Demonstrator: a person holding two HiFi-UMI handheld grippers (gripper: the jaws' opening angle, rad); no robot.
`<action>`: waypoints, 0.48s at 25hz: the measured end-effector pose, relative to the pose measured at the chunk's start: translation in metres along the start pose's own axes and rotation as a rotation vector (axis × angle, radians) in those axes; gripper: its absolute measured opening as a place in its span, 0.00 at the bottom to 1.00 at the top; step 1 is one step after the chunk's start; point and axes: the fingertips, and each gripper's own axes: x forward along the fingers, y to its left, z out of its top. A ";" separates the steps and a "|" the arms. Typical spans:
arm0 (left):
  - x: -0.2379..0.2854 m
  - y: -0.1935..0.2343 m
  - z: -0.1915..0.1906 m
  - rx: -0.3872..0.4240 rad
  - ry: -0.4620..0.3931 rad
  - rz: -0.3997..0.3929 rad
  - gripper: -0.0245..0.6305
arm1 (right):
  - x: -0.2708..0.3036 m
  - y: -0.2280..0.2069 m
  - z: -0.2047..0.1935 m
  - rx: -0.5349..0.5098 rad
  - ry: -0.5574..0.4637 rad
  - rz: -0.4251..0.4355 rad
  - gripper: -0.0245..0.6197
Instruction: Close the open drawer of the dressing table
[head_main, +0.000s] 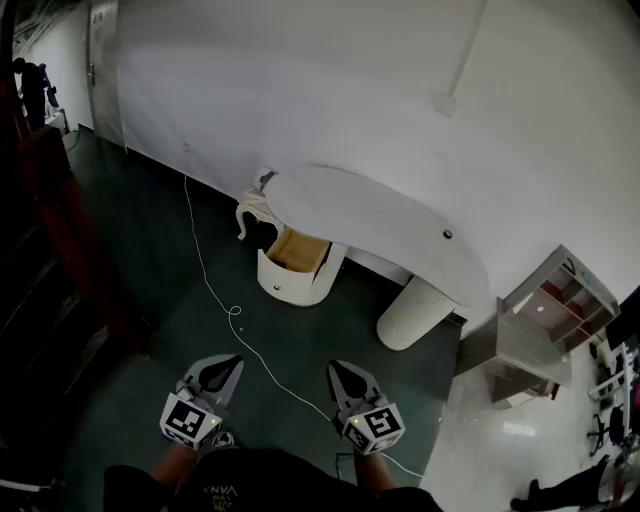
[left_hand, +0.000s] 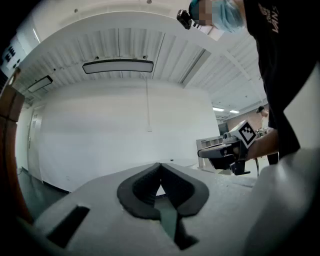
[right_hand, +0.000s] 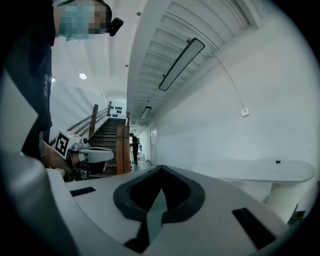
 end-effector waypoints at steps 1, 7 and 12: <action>0.001 -0.001 -0.001 -0.004 -0.002 0.001 0.07 | 0.000 0.000 0.000 -0.005 0.001 0.004 0.04; 0.010 -0.012 -0.005 -0.007 -0.009 -0.005 0.07 | -0.003 -0.001 -0.002 0.030 -0.018 0.035 0.04; 0.019 -0.027 -0.004 0.013 -0.065 -0.002 0.07 | -0.004 -0.008 -0.015 0.024 0.018 0.014 0.05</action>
